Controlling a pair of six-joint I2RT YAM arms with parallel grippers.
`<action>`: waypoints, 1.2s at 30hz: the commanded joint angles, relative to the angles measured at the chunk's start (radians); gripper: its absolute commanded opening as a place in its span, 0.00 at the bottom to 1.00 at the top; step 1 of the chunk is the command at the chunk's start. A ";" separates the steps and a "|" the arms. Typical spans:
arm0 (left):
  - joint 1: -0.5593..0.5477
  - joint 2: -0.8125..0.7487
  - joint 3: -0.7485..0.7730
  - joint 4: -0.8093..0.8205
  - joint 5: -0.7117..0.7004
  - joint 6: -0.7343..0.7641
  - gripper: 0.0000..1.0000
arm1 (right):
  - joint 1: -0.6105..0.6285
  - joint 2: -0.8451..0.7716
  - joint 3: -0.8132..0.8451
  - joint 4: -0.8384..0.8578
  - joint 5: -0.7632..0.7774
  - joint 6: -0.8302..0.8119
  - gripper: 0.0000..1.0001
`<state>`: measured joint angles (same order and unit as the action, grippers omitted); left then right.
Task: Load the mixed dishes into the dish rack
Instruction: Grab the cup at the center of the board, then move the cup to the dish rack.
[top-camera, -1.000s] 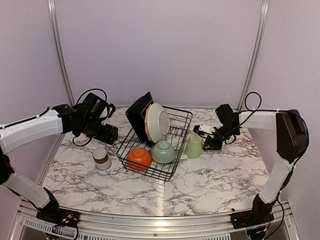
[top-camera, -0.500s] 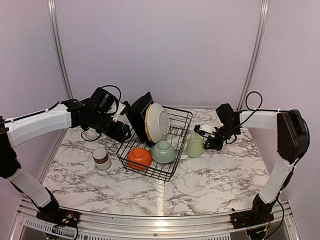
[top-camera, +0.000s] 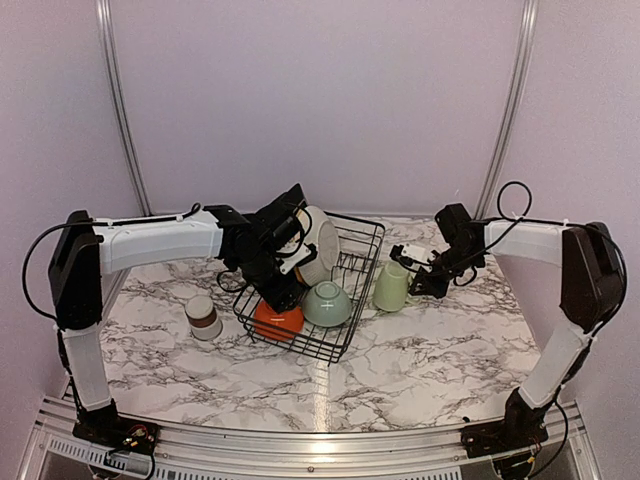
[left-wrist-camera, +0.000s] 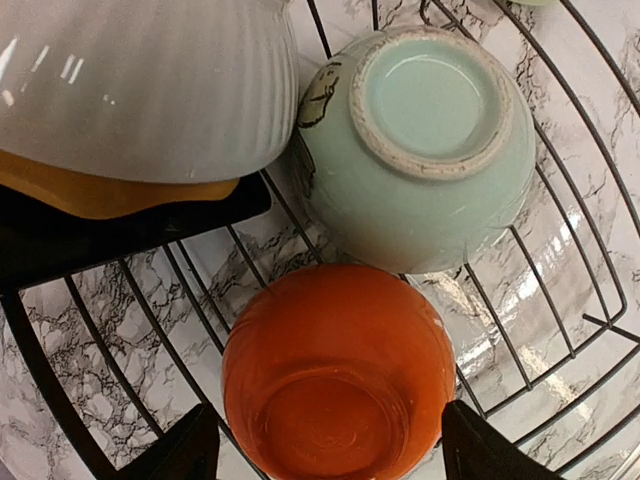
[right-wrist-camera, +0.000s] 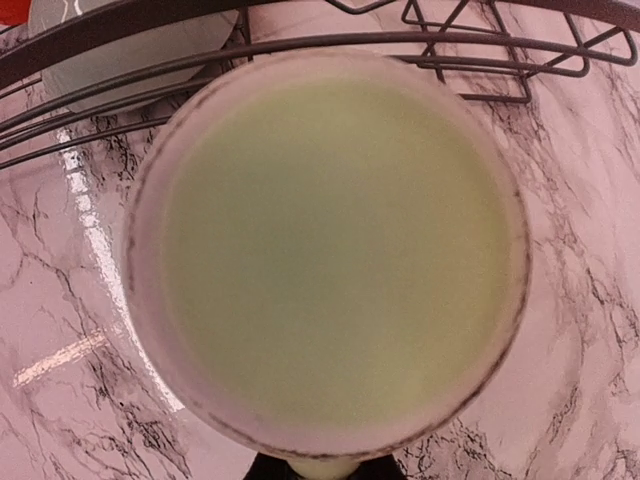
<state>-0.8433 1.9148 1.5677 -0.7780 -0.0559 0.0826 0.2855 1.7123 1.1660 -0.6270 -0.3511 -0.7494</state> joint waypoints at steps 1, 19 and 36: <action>-0.028 0.051 0.044 -0.101 -0.123 0.062 0.79 | -0.009 -0.055 0.006 0.047 -0.042 0.018 0.00; -0.058 0.212 0.091 -0.026 -0.466 0.176 0.78 | -0.009 -0.059 0.012 0.050 -0.067 0.024 0.00; -0.096 0.028 0.115 0.061 -0.340 0.113 0.82 | -0.008 -0.217 0.091 -0.046 -0.060 0.041 0.00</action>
<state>-0.9379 2.0583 1.6707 -0.7780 -0.4271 0.2276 0.2855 1.5650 1.1660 -0.6601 -0.3763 -0.7250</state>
